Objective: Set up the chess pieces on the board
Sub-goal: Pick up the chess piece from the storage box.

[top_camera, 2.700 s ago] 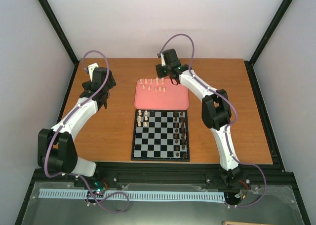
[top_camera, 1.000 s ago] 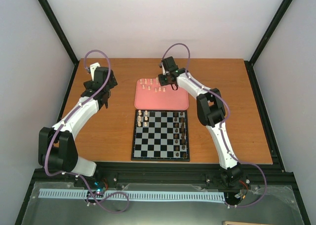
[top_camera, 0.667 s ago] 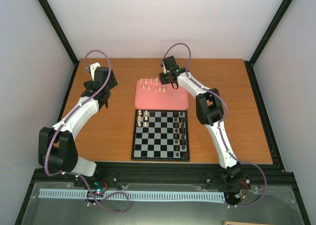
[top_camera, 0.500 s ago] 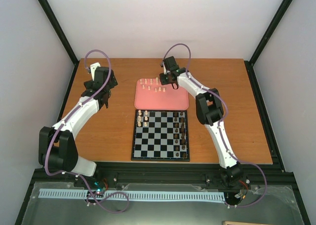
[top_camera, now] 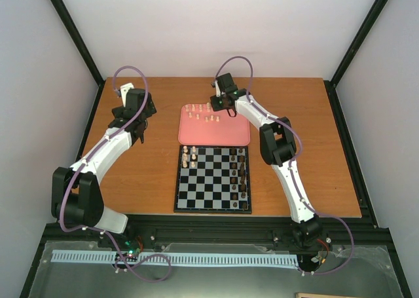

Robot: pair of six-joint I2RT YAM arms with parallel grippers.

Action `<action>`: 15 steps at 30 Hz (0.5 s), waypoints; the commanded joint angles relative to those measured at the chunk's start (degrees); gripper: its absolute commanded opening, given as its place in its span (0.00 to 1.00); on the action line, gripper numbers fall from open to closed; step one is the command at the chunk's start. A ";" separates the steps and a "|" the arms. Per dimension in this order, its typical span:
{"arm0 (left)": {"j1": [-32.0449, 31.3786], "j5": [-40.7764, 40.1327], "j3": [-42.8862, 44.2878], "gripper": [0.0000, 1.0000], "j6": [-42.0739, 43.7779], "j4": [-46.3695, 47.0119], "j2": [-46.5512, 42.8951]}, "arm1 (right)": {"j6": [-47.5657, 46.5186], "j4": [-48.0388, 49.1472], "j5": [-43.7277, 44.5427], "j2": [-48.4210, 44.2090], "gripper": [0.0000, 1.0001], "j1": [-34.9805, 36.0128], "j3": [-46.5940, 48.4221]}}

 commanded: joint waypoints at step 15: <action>-0.29 -0.75 2.75 1.00 1.09 -0.02 0.68 | -2.14 13.54 1.95 -19.93 0.07 -0.16 -20.52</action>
